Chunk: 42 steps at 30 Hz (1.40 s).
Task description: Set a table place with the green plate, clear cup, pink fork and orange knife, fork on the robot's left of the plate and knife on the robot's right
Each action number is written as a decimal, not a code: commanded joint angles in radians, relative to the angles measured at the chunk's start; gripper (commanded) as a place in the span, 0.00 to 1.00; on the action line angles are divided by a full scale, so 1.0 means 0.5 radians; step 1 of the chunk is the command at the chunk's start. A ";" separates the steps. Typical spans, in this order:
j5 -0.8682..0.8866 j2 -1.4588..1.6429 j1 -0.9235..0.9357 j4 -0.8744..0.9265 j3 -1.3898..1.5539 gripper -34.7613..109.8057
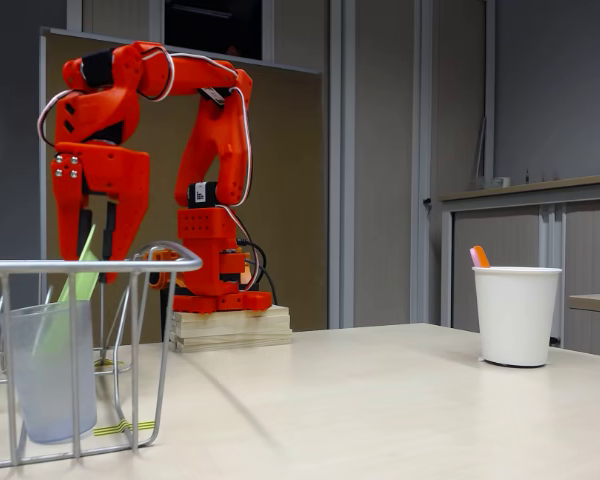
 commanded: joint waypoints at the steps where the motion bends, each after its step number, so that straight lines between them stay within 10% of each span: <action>1: -0.012 0.239 -0.018 0.101 -0.080 0.24; 23: 0.074 0.945 -1.181 0.552 -0.641 0.24; 42: 1.724 -0.350 -2.175 -0.291 -0.227 0.24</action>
